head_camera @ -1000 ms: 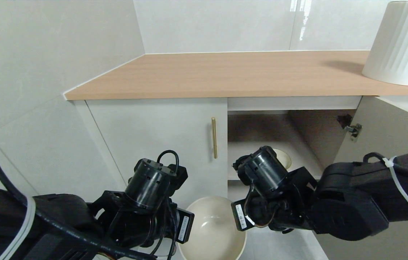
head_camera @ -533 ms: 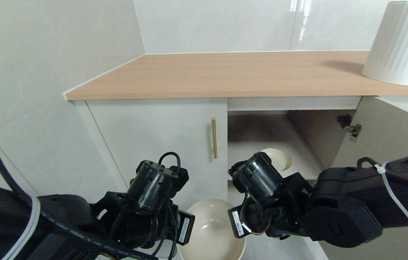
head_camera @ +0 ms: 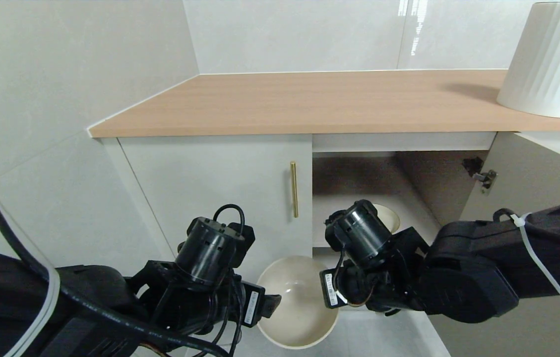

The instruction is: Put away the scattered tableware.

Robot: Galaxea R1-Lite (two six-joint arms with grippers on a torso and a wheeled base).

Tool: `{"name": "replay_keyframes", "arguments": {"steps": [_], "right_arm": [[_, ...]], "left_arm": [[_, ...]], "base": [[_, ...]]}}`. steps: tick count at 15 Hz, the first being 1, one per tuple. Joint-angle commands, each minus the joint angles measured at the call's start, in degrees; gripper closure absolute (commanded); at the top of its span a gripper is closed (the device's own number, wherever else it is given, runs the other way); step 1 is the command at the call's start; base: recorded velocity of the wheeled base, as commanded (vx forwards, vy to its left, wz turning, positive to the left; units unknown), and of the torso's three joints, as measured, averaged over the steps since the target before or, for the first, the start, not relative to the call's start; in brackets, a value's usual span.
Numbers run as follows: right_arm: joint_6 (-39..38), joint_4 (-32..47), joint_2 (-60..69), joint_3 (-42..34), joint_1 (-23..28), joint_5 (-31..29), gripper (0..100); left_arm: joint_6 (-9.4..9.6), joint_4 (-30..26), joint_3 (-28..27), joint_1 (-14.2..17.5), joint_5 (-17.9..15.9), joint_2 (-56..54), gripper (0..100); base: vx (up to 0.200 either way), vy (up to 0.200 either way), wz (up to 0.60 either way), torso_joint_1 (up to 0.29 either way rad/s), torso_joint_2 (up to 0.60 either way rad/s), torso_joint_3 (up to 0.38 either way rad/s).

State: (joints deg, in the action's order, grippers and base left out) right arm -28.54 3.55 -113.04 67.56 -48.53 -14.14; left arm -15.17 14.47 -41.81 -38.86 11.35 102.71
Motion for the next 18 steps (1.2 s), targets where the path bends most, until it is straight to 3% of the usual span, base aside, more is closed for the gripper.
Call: {"name": "replay_keyframes", "arguments": {"steps": [1, 4, 6, 11, 18], "right_arm": [[-4.77, 0.14, -1.92, 3.02, 6.43, -1.42, 100], [-13.83, 0.67, -8.25, 9.96, 17.59, -5.02, 100], [-17.08, 0.5, -10.79, 12.42, 20.93, -7.22, 100], [-18.13, 0.32, -14.4, 17.43, 26.29, -7.92, 100], [-19.45, 0.32, -19.67, 23.85, 29.99, -8.01, 100]], "left_arm": [[-0.22, 0.38, -0.11, 0.1, 0.25, -0.23, 0], [-0.74, 0.56, -0.11, 0.19, 0.16, -0.23, 0], [-0.74, 0.56, -0.11, 0.54, 0.25, -0.31, 0], [-0.83, 0.56, -0.2, 0.72, 0.25, -0.31, 0], [-0.83, 0.56, -0.2, 0.72, 0.25, -0.4, 0]], "base": [[0.0, 0.0, 0.0, 0.0, 0.0, 0.0], [0.0, 0.0, 0.0, 0.0, 0.0, 0.0], [0.0, 0.0, 0.0, 0.0, 0.0, 0.0], [0.0, 0.0, 0.0, 0.0, 0.0, 0.0], [0.0, 0.0, 0.0, 0.0, 0.0, 0.0]]}}
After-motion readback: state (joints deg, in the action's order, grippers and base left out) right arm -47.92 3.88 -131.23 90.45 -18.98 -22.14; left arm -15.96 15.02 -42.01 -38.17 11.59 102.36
